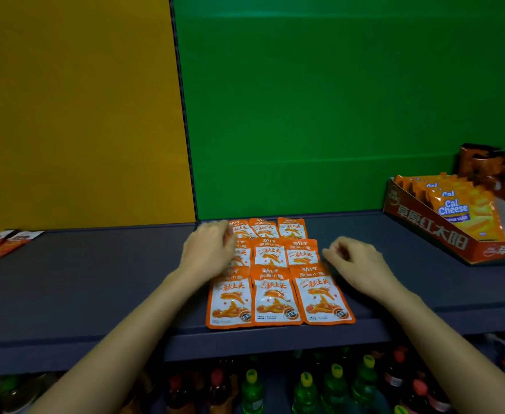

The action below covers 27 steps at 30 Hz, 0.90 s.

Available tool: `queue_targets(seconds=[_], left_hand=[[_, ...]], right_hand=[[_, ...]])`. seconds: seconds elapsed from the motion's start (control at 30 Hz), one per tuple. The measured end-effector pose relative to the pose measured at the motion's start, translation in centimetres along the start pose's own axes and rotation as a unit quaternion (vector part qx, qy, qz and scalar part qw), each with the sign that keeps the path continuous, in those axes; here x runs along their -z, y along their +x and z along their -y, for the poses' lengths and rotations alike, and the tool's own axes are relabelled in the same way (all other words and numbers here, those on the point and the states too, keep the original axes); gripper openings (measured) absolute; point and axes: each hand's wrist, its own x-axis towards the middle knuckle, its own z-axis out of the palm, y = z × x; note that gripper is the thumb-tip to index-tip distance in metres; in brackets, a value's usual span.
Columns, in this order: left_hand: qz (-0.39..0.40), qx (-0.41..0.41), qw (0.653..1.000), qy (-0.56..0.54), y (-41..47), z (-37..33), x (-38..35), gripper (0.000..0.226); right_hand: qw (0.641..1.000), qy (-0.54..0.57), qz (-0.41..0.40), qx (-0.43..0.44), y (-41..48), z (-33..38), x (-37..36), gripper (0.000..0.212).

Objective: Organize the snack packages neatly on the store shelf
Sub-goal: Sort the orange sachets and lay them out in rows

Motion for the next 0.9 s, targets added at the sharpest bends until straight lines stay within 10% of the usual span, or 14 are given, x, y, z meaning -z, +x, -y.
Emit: queue_targets(seconds=[0.33,0.9], left_hand=[[0.096,0.111,0.976,-0.158,7.1,3.4,-4.2,0.038],[0.171,0.045,0.972,-0.155,10.1,5.1,-6.9,0.052]], right_hand=[[0.987,0.144,0.076,0.009,9.6,-0.1,-2.1,0.016],[0.967,0.079,0.216,0.108,15.4,-0.3,-5.7,0.041]])
